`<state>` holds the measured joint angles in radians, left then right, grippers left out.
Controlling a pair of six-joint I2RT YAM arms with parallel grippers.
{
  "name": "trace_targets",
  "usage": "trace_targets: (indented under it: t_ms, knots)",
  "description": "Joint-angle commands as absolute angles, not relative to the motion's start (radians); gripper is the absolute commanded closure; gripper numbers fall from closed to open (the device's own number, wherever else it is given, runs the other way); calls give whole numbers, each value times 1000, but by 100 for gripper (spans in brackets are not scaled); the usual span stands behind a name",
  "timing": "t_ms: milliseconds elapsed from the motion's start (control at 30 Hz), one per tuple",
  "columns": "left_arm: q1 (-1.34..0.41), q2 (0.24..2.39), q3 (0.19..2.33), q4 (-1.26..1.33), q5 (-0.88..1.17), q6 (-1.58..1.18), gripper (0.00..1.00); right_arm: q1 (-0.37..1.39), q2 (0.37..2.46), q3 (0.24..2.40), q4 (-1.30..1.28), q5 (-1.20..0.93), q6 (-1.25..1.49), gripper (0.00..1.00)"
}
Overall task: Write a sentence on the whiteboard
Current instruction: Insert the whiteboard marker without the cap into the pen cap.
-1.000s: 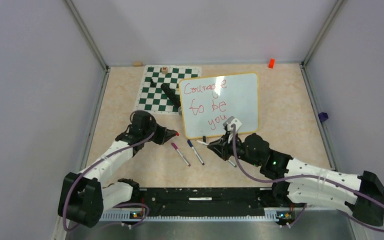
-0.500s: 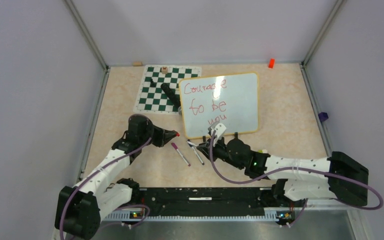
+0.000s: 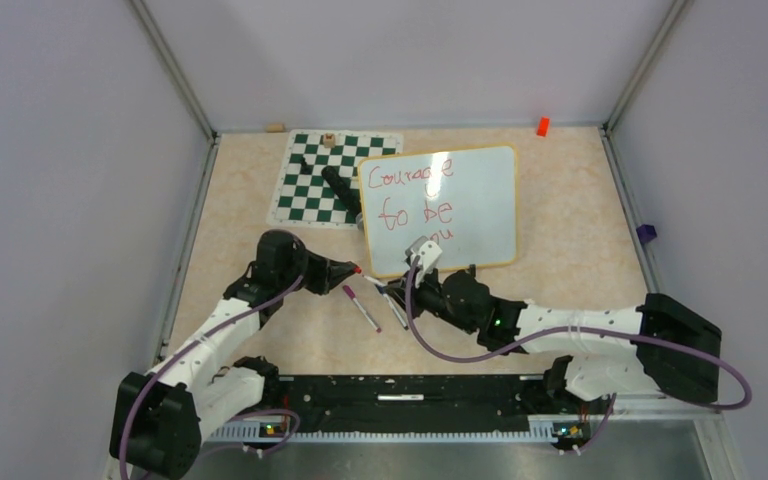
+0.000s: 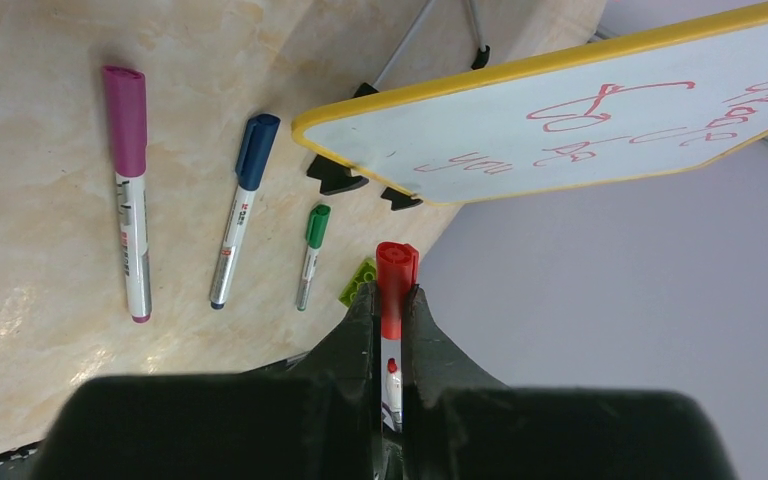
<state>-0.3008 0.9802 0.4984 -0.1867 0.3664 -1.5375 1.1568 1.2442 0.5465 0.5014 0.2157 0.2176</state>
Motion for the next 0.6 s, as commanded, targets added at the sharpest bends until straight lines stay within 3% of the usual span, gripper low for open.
trace_targets:
  t_ms: [0,567]
  knots:
    - [-300,968,490,-159,388,-1549,100,1167,1263,605,555,230,200,100]
    - [-301,927,474,-176,385,-1565,100,1168,1292,607,572,239,205,100]
